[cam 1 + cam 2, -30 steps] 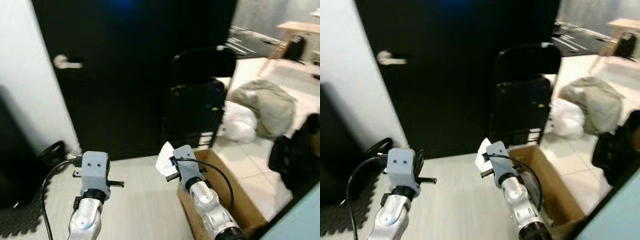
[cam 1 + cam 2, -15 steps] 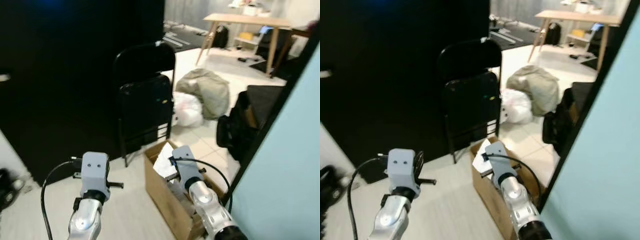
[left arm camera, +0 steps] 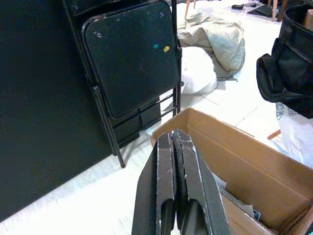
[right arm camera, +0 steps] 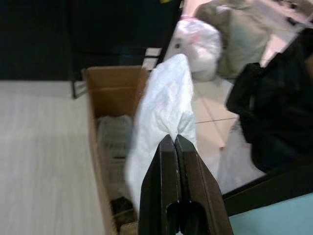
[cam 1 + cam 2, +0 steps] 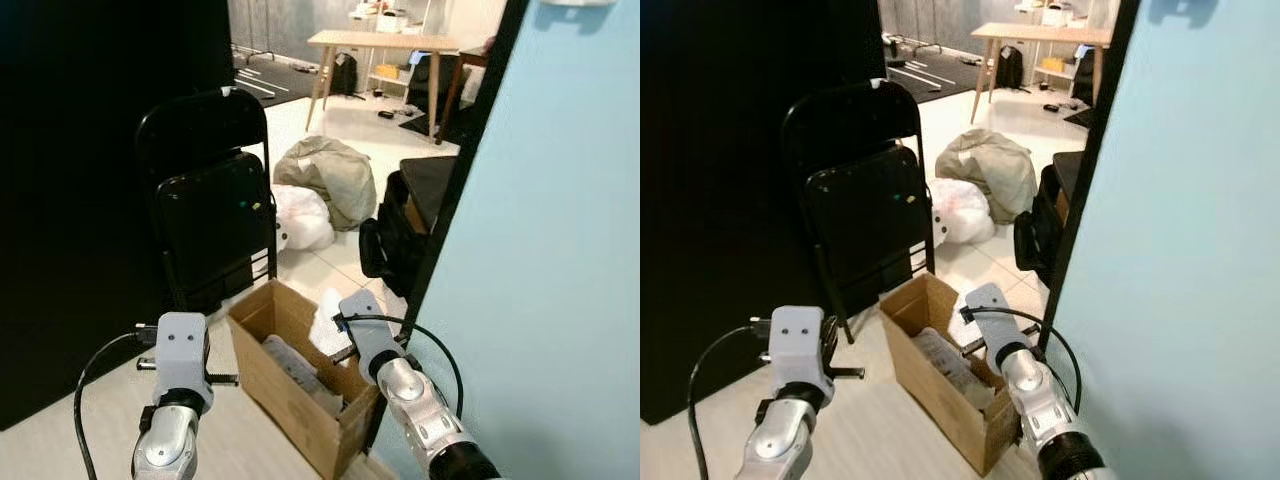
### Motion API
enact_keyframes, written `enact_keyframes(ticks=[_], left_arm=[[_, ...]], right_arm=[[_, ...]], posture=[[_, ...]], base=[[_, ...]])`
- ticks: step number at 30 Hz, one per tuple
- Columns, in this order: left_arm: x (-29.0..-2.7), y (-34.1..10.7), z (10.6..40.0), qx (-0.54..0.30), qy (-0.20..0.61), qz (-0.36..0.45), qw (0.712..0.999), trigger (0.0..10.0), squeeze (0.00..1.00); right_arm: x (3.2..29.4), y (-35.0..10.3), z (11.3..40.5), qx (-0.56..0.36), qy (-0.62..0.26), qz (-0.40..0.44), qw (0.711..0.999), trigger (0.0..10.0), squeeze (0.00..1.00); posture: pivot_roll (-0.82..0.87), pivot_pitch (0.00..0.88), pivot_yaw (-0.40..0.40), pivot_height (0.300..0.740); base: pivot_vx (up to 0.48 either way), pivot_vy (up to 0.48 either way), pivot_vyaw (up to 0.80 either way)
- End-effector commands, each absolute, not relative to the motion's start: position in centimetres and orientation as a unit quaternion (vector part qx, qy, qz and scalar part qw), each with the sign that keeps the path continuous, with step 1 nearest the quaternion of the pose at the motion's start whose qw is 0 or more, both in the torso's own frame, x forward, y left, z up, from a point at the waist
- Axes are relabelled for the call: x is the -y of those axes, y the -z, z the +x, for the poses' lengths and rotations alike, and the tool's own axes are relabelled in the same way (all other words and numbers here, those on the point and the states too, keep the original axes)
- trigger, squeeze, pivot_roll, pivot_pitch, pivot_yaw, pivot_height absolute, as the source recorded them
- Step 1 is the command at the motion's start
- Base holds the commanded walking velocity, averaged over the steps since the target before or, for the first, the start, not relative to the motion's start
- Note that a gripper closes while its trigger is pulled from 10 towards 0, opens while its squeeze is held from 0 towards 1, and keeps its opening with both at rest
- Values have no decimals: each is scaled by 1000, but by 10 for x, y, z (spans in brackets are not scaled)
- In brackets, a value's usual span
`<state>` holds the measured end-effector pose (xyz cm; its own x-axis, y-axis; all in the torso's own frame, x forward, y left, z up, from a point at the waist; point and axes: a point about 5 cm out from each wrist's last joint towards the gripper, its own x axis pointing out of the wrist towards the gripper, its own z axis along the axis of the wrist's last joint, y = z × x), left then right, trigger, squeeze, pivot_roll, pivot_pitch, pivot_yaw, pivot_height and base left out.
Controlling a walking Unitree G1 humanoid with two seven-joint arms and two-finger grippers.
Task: Clean up the room
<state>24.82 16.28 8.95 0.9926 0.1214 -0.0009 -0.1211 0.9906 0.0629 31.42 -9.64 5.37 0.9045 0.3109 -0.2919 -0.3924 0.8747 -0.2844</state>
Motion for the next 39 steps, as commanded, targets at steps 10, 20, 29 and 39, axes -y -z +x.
enact_keyframes(ticks=[10,20,29,39], left_arm=[[-167,-91,245,4,-64,28,998,10000,0],[-167,-93,245,7,-65,25,998,10000,0],[-168,-93,245,6,-62,26,998,10000,0],[-163,-90,246,-7,-42,27,999,10000,0]], right_arm=[[90,-47,311,-138,-199,-171,955,10000,0],[89,-46,311,-139,-202,-171,954,10000,0],[90,-45,311,-141,-200,-171,954,10000,0],[91,-45,311,-144,-194,-167,956,10000,0]], posture=[[23,0,-16,740],[22,0,-14,740],[22,0,-11,740],[25,0,-11,740]], base=[[102,0,0],[382,0,0],[377,0,0],[241,0,0]])
